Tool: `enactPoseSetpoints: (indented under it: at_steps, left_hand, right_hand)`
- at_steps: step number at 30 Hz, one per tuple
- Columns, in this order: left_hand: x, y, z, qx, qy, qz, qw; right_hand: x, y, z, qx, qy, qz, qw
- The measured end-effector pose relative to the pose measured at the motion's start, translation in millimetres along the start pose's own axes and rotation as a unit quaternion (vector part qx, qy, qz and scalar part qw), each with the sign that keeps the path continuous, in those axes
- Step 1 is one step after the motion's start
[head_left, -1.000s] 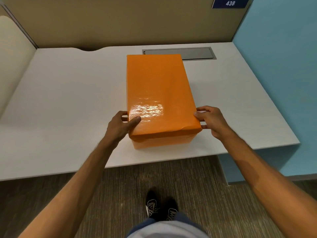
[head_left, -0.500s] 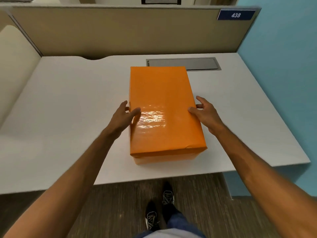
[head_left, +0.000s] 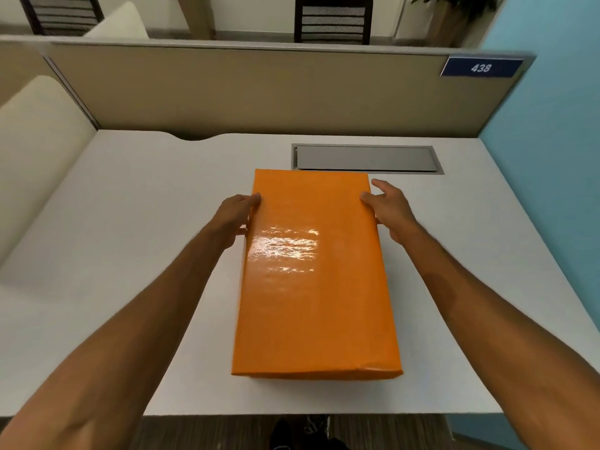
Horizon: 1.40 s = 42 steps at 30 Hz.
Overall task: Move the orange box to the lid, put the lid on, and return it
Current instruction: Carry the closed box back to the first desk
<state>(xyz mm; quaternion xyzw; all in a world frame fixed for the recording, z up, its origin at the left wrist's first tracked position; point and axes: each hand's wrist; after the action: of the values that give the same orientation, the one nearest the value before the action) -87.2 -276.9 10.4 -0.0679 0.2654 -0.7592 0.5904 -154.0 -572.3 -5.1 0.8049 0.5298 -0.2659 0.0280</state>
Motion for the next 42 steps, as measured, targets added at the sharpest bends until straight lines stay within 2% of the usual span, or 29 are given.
enactPoseSetpoints:
  at_steps: [4,10,23,29,42]
  left_hand:
    - [3.5,14.0,4.4,-0.023,-0.028,0.022,0.999]
    - [6.5,25.7,-5.0,-0.003,-0.049,0.057,0.997]
    - [10.1,26.8,-6.9,0.006,-0.052,0.064,0.997]
    - [11.6,9.8,-17.1,0.031,-0.011,0.102,0.994]
    - [1.3,-76.7,-73.7,0.114,0.044,0.037,0.992]
  right_hand:
    - [-1.2,22.4,-3.8,0.016,0.035,-0.010,0.999]
    - [2.6,38.3,0.3,0.046,0.073,-0.003,0.996]
    - [6.5,39.1,4.7,0.053,0.049,-0.007,0.997]
    - [2.0,15.2,10.4,0.040,0.039,-0.007,0.998]
    - [-4.5,-90.1,48.5,0.023,0.066,-0.003,0.998]
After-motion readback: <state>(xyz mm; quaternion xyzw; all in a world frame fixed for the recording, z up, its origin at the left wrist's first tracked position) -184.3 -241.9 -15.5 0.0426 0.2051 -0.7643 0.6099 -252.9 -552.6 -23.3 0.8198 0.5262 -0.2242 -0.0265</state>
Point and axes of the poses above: each hand's wrist, its own y-axis towards the middle knuckle, its own x-axis out of the palm, z = x × y, and after that the axes turned 2 degrees about -z, right-handed
